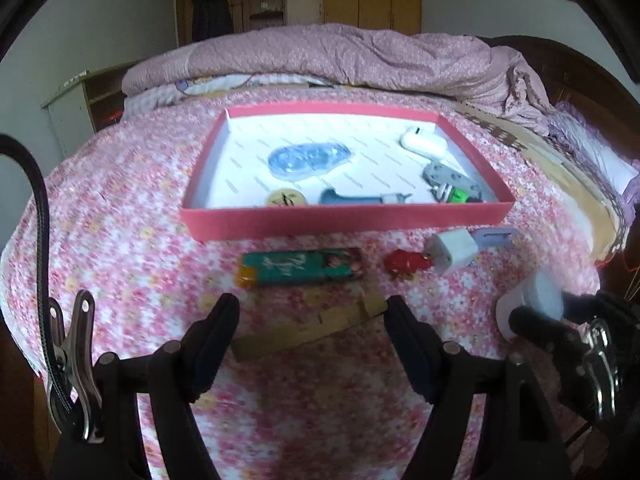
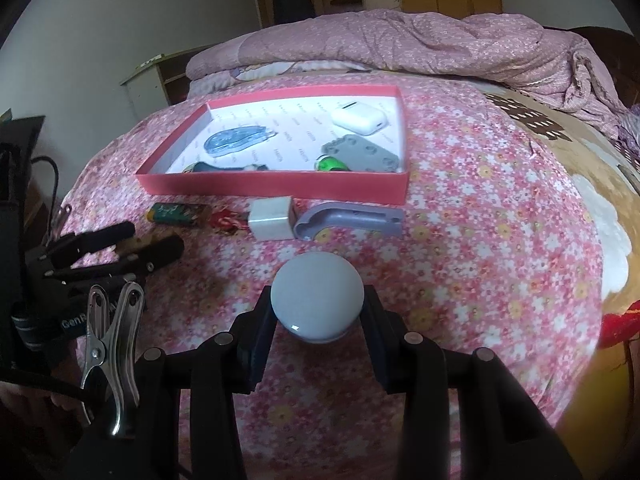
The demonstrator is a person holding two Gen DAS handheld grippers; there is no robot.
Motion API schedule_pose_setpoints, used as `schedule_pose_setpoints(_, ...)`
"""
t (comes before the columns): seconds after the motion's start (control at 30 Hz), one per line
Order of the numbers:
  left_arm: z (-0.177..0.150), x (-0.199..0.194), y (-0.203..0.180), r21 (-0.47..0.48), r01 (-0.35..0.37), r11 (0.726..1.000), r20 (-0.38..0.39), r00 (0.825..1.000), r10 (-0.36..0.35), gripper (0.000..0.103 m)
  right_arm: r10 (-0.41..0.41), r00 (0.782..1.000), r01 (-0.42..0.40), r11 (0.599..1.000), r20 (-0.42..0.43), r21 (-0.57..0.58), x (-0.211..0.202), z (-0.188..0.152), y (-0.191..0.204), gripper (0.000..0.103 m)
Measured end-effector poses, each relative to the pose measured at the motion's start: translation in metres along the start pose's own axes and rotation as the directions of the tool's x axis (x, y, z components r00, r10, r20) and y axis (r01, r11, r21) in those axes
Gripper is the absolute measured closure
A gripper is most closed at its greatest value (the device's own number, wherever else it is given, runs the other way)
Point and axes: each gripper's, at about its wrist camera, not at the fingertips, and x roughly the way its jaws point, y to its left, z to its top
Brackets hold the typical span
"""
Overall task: Organize rigid objects
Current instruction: 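Grasp the beige wooden block with left while right holds the jar, then carry the wooden block into the tray and open left while right holds the jar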
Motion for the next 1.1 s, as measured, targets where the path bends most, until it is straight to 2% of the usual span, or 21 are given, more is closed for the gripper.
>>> schedule_pose_setpoints(0.23,0.005,-0.005,0.023,-0.041,0.04,0.998,0.022,0.999,-0.039,0.025,0.02,1.0,-0.019,0.999,0.002,-0.036,0.0,-0.002,0.014,0.061)
schedule_pose_setpoints(0.6,0.012,-0.008,0.029,-0.015,0.055,0.998,0.06,0.997,-0.054,0.025,0.028,0.999,-0.027,0.999,0.021,-0.044,0.0,0.0,0.019,0.061)
schedule_pose_setpoints(1.1,0.062,0.012,0.036,-0.003,0.069,0.998,0.108,0.992,-0.068,0.024,0.025,1.0,-0.025,0.999,0.009,-0.021,0.003,0.002,0.013,0.061)
